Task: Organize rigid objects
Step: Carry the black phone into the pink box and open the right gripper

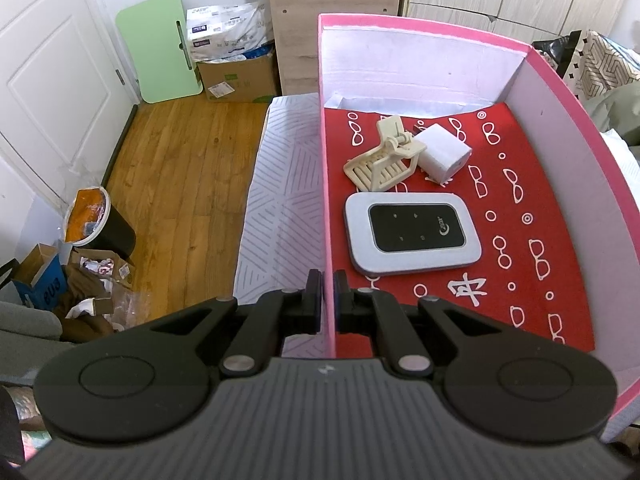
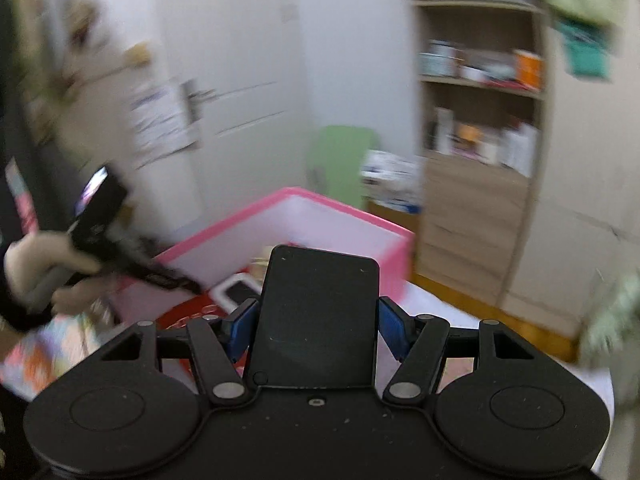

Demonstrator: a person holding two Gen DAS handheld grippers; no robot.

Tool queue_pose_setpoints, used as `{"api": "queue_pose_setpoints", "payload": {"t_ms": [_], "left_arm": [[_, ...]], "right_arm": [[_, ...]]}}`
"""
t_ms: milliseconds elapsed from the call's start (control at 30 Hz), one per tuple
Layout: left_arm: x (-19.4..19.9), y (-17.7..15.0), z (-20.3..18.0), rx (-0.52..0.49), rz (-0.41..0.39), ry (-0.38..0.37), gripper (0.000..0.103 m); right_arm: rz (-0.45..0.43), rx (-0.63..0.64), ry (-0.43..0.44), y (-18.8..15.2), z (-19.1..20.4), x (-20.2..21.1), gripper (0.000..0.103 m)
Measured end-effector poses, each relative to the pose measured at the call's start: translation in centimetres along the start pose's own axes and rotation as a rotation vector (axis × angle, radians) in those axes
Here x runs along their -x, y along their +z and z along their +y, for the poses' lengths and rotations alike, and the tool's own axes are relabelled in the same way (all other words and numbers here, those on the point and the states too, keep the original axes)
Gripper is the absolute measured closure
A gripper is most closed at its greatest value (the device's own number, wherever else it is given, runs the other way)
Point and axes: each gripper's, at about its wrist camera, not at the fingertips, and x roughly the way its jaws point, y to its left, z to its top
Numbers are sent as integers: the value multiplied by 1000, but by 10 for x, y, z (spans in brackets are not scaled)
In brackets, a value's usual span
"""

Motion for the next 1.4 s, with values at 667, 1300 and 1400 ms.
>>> {"api": "queue_pose_setpoints", "payload": {"t_ms": [667,1300,1400], "left_arm": [[0,-1,4,36,-8,-14,99],[-1,-1,5,32,-5,-22,98],[-1,-2,6,33,-9,-25,98]], "right_arm": [[543,446,391,32,90,-196,34],[458,449,357,45,81,-192,29],[409,334,358,54,57,-169,29]]}}
